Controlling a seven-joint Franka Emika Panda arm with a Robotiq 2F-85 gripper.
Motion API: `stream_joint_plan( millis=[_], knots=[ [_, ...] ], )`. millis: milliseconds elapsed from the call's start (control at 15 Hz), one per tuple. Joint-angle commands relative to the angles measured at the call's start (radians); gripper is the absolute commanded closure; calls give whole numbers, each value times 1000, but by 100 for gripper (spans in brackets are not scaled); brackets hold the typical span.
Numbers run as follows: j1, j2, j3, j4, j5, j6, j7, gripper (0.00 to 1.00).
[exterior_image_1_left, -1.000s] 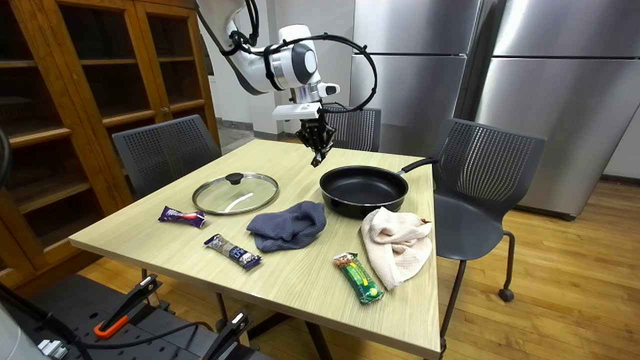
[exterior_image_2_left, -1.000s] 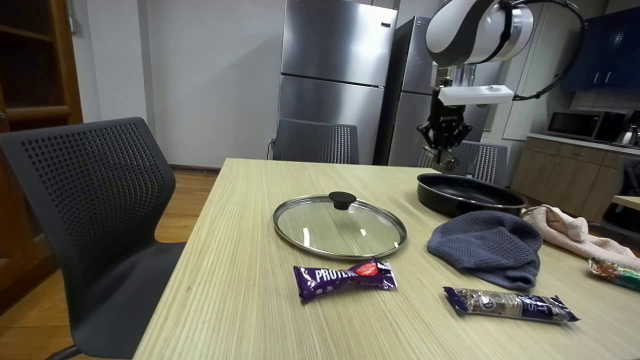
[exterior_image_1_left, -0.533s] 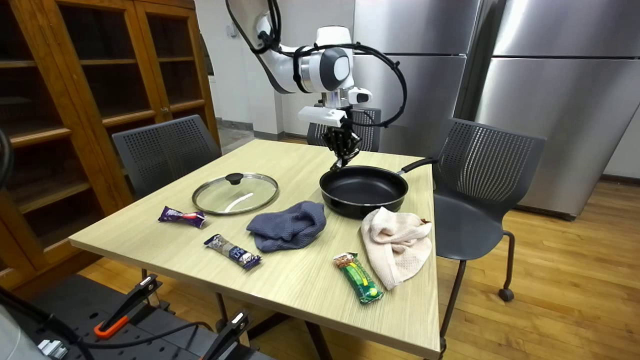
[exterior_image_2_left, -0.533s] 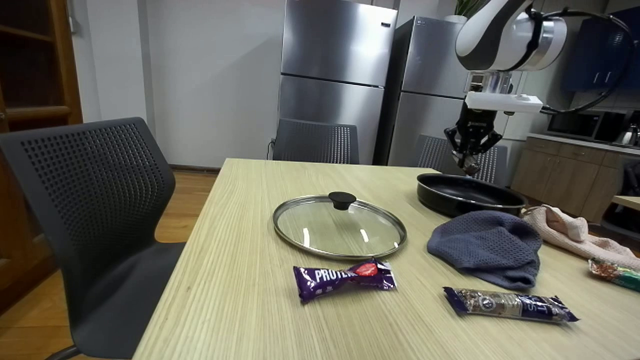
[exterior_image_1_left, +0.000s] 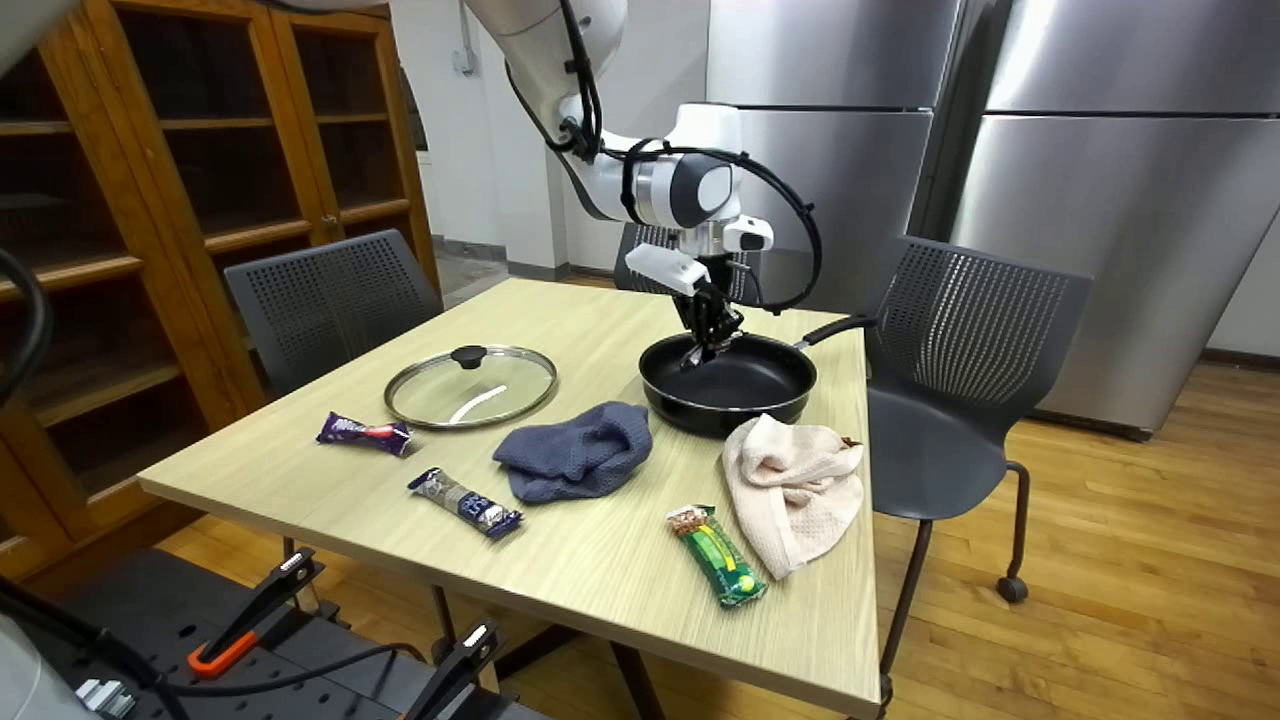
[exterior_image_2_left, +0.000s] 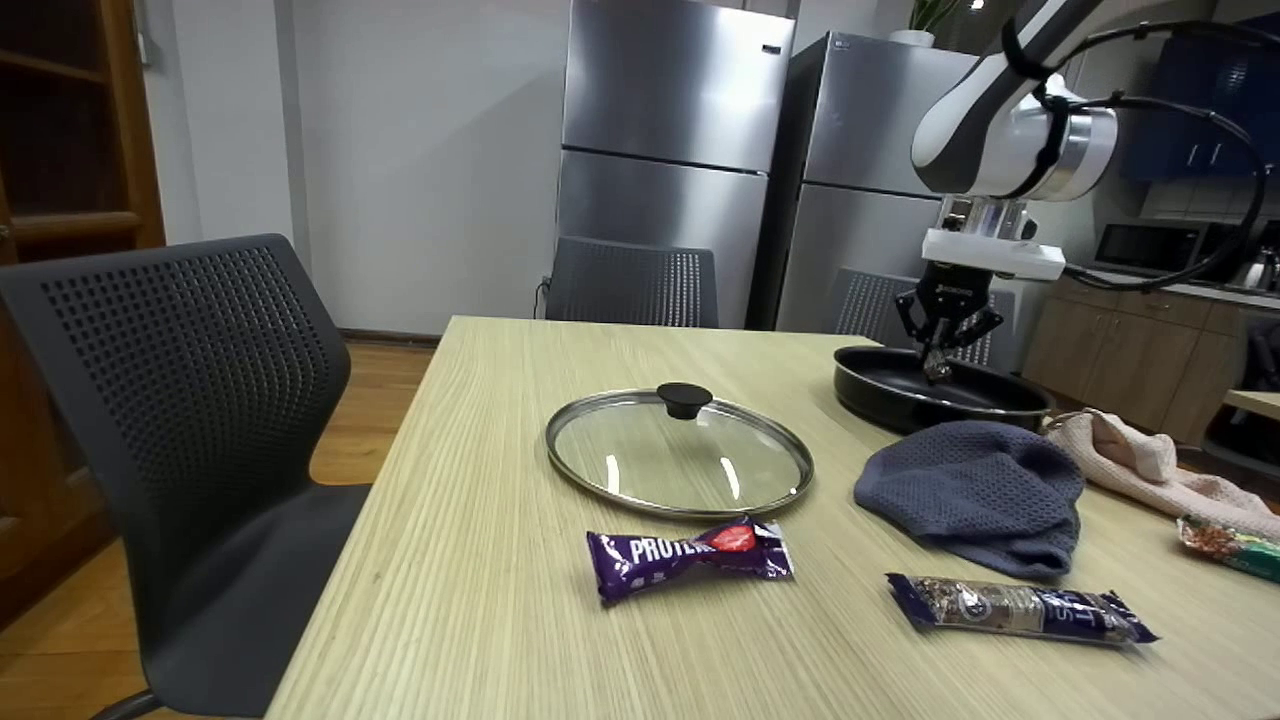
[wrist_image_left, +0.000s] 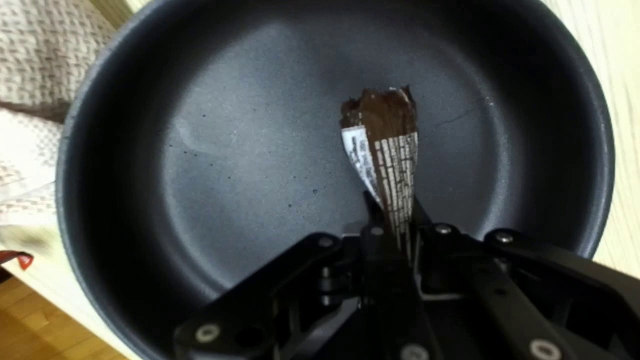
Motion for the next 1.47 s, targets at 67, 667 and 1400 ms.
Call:
stream_joint_plan(
  millis=[67, 667, 1400],
  knots=[
    [3, 86, -9, 133, 22, -55, 65, 63],
    [18, -48, -3, -11, -3, 9, 8, 4],
    [39, -105, 0, -97, -71, 58, -98, 0]
  ],
)
